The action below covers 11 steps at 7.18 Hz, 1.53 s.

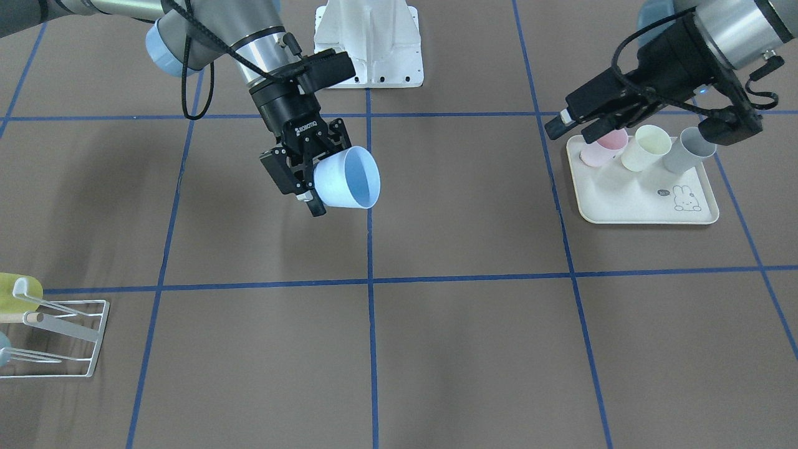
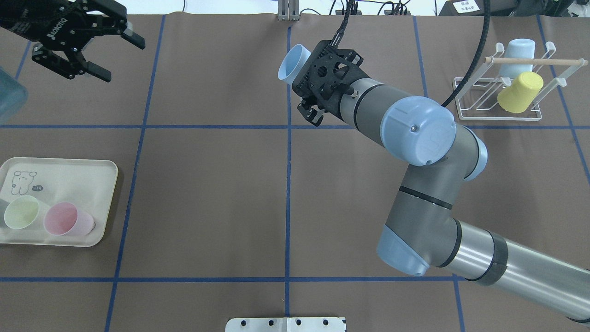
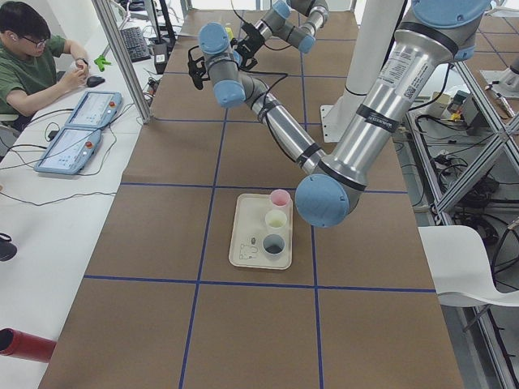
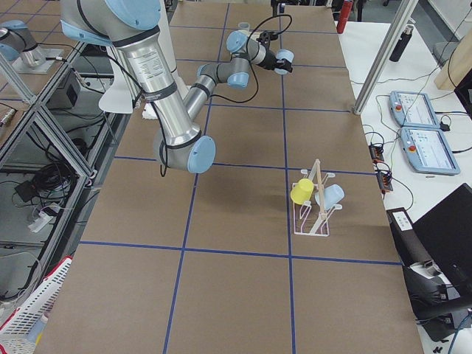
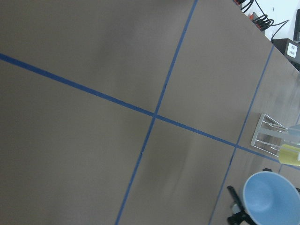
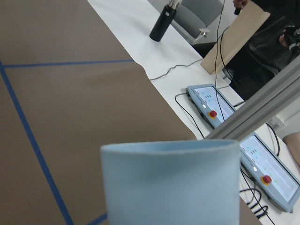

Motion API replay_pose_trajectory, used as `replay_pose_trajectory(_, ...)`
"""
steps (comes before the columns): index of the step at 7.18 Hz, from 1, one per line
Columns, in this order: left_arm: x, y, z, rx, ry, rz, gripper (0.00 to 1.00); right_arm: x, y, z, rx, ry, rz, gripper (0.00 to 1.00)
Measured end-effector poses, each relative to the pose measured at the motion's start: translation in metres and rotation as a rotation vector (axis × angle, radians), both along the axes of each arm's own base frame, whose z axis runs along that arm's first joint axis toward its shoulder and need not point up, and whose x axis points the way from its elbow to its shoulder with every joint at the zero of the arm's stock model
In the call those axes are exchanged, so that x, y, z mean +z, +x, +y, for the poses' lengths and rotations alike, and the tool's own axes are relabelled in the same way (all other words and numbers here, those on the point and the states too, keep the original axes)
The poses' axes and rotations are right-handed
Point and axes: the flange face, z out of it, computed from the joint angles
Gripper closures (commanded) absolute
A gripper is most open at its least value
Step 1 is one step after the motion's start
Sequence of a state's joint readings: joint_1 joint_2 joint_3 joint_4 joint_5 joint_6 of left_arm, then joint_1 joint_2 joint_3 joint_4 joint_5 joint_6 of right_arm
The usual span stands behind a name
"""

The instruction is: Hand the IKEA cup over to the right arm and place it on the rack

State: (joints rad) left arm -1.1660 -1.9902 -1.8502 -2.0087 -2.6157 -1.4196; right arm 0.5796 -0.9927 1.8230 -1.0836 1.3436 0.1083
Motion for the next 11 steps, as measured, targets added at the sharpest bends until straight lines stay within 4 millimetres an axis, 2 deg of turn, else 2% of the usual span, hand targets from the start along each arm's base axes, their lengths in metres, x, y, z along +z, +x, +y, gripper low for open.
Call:
replay_pose_trajectory(1, 0.028, -0.009, -0.002, -0.022, 0.058, -0.042, 0.00, 0.009, 0.019, -0.020, -0.010, -0.037, 0.079, 0.81)
replay_pose_trajectory(3, 0.093, -0.028, -0.004, -0.034, 0.230, -0.174, 0.00, 0.032, 0.071, -0.056, -0.057, -0.044, 0.270, 0.86)
replay_pose_trajectory(5, 0.135, -0.063, -0.008, -0.004, 0.339, -0.292, 0.00, 0.072, 0.119, -0.078, -0.097, 0.030, 0.494, 0.88)
replay_pose_trajectory(6, 0.152, -0.072, -0.003, 0.016, 0.354, -0.317, 0.00, 0.090, 0.140, -0.087, -0.123, 0.078, 0.607, 0.89)
replay_pose_trajectory(9, 0.170, -0.082, 0.015, 0.037, 0.363, -0.327, 0.00, 0.128, 0.202, -0.124, -0.211, 0.246, 0.995, 0.90)
replay_pose_trajectory(11, 0.174, -0.086, 0.028, 0.039, 0.361, -0.327, 0.00, 0.146, 0.223, -0.148, -0.259, 0.326, 1.293, 0.90)
